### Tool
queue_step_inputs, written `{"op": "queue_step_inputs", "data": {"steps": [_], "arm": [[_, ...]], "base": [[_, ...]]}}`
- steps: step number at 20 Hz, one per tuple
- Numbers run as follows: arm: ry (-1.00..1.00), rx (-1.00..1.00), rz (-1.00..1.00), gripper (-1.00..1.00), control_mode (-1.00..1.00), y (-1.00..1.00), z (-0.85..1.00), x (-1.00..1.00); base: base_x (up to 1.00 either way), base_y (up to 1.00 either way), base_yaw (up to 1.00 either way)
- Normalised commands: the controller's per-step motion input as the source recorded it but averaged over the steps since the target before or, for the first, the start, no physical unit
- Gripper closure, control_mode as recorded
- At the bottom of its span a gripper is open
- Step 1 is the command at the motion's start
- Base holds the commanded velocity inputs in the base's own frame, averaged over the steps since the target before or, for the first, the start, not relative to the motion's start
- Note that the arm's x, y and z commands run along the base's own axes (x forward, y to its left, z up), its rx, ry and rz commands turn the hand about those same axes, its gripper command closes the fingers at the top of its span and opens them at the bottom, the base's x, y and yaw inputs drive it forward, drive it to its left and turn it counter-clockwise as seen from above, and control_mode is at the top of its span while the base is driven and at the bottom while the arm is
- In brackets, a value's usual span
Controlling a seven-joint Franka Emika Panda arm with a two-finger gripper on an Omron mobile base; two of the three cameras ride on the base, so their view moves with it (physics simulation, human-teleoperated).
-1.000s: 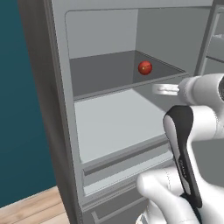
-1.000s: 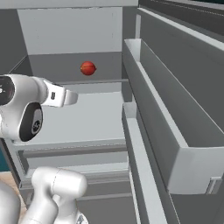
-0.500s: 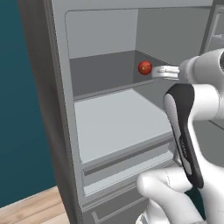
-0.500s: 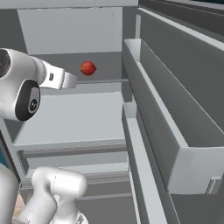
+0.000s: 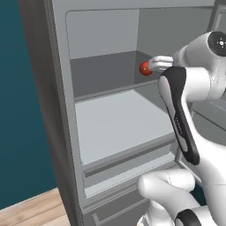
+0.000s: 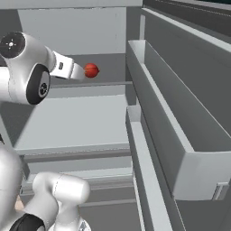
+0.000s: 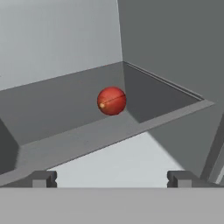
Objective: Take the cheese, steak, and onion from the fridge and place them on the plate on the dining counter to create an appetizer plate.
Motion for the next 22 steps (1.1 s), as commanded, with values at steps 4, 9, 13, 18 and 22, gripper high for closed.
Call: {"op": "queue_step_inputs", "data": {"steps": [4, 9, 13, 18, 22], "arm": [[0.0, 0.0, 0.0, -1.0, -1.0, 0.0, -0.11, 0.46], [0.0, 0.0, 0.0, -1.0, -1.0, 0.0, -0.26, 0.47], [0.0, 0.0, 0.0, -1.0, -1.0, 0.0, -0.18, 0.51], [0.0, 0.0, 0.0, -1.0, -1.0, 0.0, -0.04, 0.54], [0.04, 0.0, -0.02, -1.0, -1.0, 0.0, -0.02, 0.45]], "base": [[0.0, 0.0, 0.0], [0.0, 0.0, 0.0], [0.0, 0.0, 0.0], [0.0, 0.0, 0.0], [0.0, 0.0, 0.0]]}}
